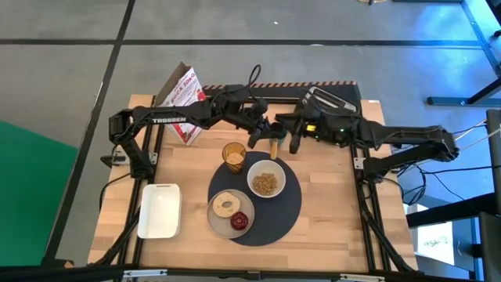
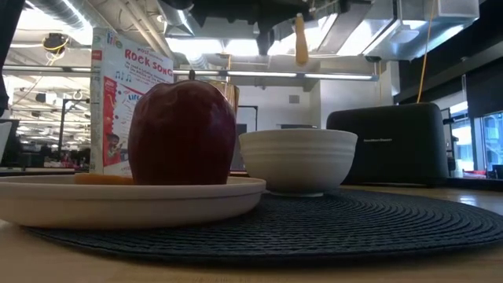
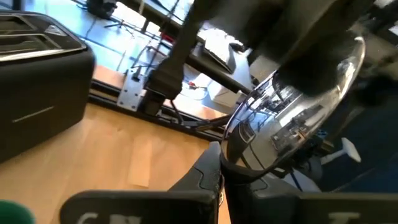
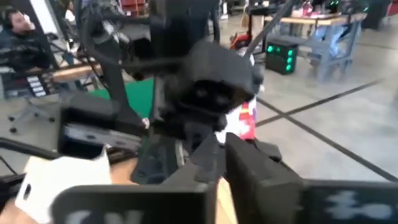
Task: Arrange a breakfast setting
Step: Put the orange spoon onto the black table mat to the right of the white bowl
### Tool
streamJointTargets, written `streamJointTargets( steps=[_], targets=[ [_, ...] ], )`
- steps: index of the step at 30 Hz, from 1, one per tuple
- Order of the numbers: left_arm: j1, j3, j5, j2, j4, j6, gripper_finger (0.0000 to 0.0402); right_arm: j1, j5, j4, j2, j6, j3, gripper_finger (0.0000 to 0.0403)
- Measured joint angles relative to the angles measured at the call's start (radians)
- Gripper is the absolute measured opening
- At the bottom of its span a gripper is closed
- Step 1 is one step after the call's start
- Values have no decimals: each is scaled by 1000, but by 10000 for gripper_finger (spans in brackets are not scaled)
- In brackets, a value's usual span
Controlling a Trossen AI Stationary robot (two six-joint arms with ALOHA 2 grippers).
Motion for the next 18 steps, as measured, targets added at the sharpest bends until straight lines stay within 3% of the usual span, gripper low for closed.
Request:
streamJointTargets(
  steps=[2, 4, 13, 18],
  targets=[
    [1, 0, -9, 0, -2, -1, 0, 0, 19, -16, -21, -6, 10, 8],
    [1, 0, -10, 0, -2, -4, 0, 0, 25, -24, -45, -19, 16, 16],
    [1, 0, -23, 0, -2, -23, 0, -1, -99, -95, -88, 30, 20, 152],
    [1, 0, -27, 0, -2, -22, 0, 0, -109, -120, -43, 59, 20, 175]
  ],
)
